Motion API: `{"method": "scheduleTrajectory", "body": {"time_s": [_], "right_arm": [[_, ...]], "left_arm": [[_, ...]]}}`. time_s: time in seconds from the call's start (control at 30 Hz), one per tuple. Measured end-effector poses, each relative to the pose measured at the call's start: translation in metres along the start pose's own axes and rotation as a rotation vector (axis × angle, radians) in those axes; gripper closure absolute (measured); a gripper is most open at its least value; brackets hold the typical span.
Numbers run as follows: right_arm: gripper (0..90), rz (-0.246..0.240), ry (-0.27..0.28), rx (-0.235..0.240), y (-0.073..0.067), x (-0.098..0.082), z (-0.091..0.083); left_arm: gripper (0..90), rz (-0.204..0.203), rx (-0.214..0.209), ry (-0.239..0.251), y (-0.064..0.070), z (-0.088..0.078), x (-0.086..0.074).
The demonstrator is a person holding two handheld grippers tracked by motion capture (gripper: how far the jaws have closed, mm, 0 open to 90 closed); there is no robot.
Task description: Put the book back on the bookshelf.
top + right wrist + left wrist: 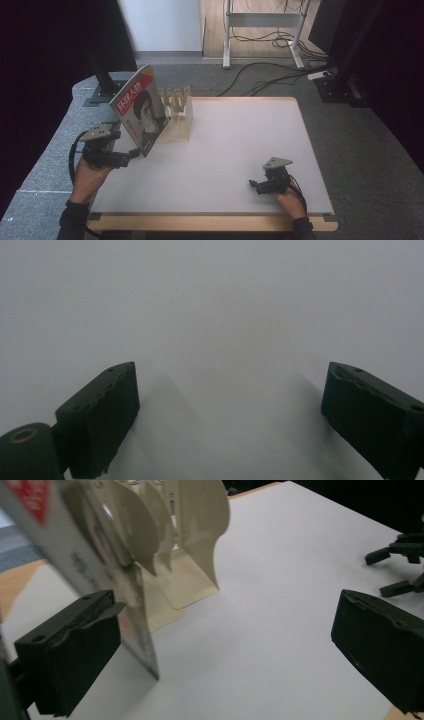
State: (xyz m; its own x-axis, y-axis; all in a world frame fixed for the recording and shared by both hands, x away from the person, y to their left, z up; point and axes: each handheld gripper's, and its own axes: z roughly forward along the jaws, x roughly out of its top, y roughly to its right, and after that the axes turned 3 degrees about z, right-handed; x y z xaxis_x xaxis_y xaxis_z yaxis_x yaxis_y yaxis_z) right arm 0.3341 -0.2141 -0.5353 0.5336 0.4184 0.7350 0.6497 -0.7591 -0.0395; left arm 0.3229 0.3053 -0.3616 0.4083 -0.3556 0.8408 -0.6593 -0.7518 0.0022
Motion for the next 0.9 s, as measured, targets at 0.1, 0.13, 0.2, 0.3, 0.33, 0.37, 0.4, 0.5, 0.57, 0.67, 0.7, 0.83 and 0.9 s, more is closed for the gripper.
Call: {"method": "scheduleTrajectory", "body": {"time_s": [0.1,0.13,0.2,0.3,0.33,0.37,0.4,0.5,0.57,0.67,0.7,0.83,0.9], "right_arm": [[7.6,0.001,0.0,0.001,0.0,0.0,0.0],[7.5,0.002,-0.001,0.001,0.0,0.0,0.0],[7.4,0.002,-0.001,0.0,0.0,0.0,0.0],[7.3,0.002,-0.001,-0.002,0.0,0.0,0.0],[7.3,0.002,-0.002,-0.002,0.0,0.0,0.0],[7.3,0.002,-0.001,-0.002,0.0,0.0,0.0],[7.3,0.003,-0.002,-0.002,0.0,0.0,0.0],[7.2,0.004,-0.003,-0.002,0.0,0.0,0.0],[7.1,0.003,-0.002,-0.003,0.0,0.0,0.0],[7.0,0.009,-0.003,-0.002,0.0,0.0,0.0],[7.0,0.01,-0.004,-0.002,0.0,0.0,0.0],[6.9,0.013,-0.005,-0.004,0.0,0.0,0.0],[6.9,0.013,-0.005,-0.004,0.0,0.0,0.0]], "left_arm": [[0.0,0.003,-0.026,-0.004,0.006,0.01,0.001],[0.0,0.003,-0.034,-0.005,0.008,0.014,0.001],[0.0,0.006,-0.051,-0.005,0.012,0.022,0.002],[0.0,0.018,-0.07,-0.01,0.02,0.034,0.005],[0.0,0.022,-0.076,-0.011,0.022,0.039,0.006],[0.0,0.028,-0.084,-0.016,0.025,0.044,0.006],[0.0,0.036,-0.093,-0.019,0.029,0.05,0.007],[0.0,0.066,-0.103,-0.044,0.038,0.066,0.007],[0.0,0.078,-0.108,-0.053,0.043,0.075,0.006],[0.0,0.09,-0.127,-0.07,0.049,0.089,0.003],[0.0,0.093,-0.134,-0.074,0.051,0.093,0.002],[0.0,0.092,-0.155,-0.093,0.057,0.11,-0.006],[0.0,0.096,-0.155,-0.104,0.059,0.117,-0.011]]}}
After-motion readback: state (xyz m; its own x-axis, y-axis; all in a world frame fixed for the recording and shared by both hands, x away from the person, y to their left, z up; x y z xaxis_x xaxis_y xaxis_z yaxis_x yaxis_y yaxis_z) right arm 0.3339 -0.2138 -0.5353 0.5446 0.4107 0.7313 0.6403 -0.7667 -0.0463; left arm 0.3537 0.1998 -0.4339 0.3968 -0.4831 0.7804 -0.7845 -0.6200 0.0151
